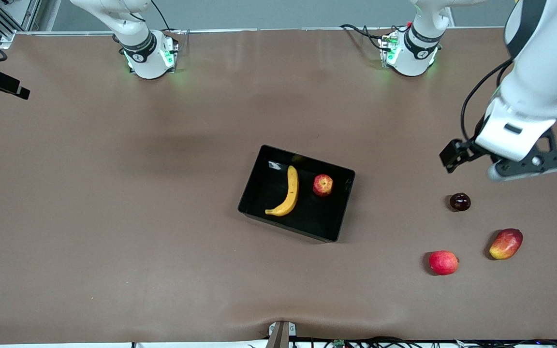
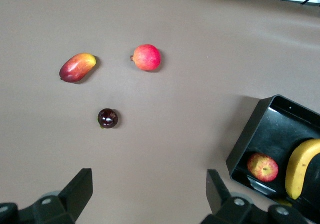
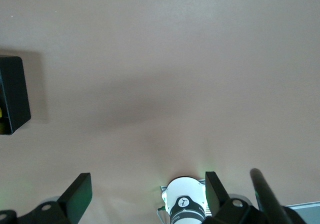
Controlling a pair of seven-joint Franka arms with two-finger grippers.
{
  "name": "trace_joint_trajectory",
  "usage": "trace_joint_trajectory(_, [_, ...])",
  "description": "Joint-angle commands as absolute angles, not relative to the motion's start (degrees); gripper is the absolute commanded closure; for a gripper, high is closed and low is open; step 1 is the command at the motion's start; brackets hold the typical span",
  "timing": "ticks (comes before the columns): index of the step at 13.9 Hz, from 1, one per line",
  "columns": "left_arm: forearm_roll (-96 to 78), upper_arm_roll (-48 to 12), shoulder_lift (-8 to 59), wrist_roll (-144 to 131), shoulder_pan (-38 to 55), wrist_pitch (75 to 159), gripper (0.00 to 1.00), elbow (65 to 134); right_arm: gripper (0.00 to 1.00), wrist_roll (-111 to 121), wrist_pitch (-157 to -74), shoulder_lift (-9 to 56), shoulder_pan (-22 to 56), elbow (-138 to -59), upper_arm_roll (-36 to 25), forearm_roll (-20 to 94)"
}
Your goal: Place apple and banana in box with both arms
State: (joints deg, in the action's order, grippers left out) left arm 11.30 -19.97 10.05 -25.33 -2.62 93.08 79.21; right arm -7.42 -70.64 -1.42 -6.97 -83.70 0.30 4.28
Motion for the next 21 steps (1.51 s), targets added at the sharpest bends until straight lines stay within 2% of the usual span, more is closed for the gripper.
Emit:
trace_joint_trajectory(1, [9.3, -20.5, 4.8, -19.6, -6.2, 93.3, 0.0, 84.7, 0.0, -6.8, -70.8, -2.5, -8.3, -84.6, 1.1, 5.3])
trace_joint_trajectory(6, [6.6, -18.6, 0.4, -14.0, -6.5, 93.3, 0.0, 89.5, 0.0, -6.8, -70.8, -2.5, -8.3, -84.6, 1.1, 5.3])
trace_joint_trajectory(8, [5.5, -10.4, -1.5, -13.5, 1.0, 93.7, 0.0, 91.7, 0.0, -6.8, -70.8, -2.5, -8.3, -84.6, 1.1, 5.3])
trace_joint_trajectory(10, [5.4, -7.0, -3.0, -11.1, 3.9, 93.9, 0.0, 93.7, 0.0, -6.8, -70.8, -2.5, -8.3, -84.6, 1.1, 5.3])
trace_joint_trajectory(16, [3.1, -6.8, -4.6, -10.0, 3.2, 93.7, 0.0, 94.4, 0.0, -6.8, -70.8, -2.5, -8.3, -84.6, 1.1, 5.3])
trace_joint_trajectory(21, [1.3, -6.7, -3.3, -10.0, 3.0, 93.5, 0.0, 91.9, 0.0, -6.8, -70.8, -2.5, -8.3, -84.7, 1.1, 5.3])
